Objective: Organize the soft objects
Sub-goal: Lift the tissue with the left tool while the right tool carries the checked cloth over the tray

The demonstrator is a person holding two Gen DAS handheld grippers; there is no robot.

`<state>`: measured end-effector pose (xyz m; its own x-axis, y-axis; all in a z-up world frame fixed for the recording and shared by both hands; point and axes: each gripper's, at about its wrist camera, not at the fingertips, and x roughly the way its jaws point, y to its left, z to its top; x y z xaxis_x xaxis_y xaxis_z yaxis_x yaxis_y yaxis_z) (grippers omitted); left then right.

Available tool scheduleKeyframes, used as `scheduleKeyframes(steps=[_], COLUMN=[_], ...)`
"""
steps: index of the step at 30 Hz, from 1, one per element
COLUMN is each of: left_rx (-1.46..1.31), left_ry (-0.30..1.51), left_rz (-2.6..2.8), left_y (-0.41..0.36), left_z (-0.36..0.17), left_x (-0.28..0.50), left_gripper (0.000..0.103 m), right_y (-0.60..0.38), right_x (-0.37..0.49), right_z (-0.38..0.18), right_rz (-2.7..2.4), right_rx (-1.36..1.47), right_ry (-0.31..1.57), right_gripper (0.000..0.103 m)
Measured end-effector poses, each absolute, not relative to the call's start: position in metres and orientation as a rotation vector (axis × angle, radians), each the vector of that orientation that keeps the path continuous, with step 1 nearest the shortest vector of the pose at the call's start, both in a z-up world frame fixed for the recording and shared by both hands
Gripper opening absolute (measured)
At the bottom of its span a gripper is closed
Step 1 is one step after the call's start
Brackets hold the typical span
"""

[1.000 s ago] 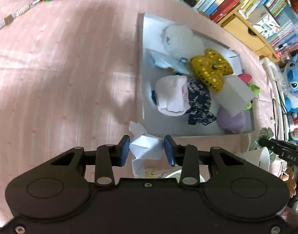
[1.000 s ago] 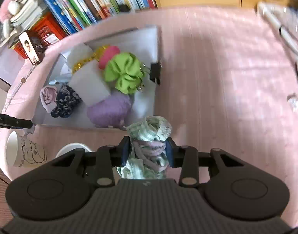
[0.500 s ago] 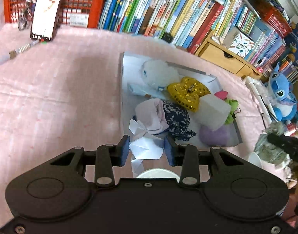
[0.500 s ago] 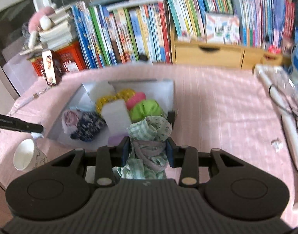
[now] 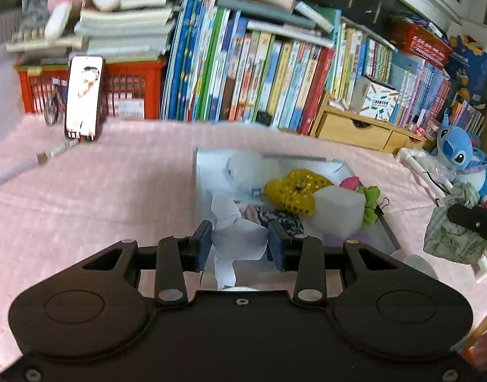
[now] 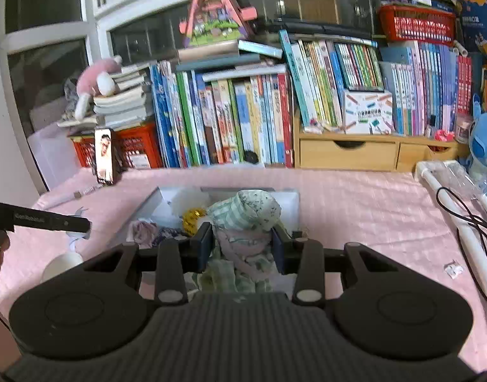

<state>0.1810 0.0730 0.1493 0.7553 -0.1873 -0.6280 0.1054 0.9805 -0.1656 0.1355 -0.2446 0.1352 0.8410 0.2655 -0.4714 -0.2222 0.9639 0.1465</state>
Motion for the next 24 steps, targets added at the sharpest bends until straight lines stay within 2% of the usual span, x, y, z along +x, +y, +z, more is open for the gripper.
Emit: scheduleKeyframes(steps=[10,24], left_rx=[-0.007,0.052], left_ry=[0.525,0.44], left_rz=[-0.14,-0.135], left_y=[0.037,0.014], left_z=[0.142,0.135], left_x=[0.151,0.144], left_gripper=[0.036,0.036], right_y=[-0.228,-0.209], right_x=[0.121,0.118], right_z=[0.122,0.113], right_rz=[0.254,0.256], right_rx=[0.063,0.048], right_ry=[0.407,0.33], right_gripper=[0.045,0.045])
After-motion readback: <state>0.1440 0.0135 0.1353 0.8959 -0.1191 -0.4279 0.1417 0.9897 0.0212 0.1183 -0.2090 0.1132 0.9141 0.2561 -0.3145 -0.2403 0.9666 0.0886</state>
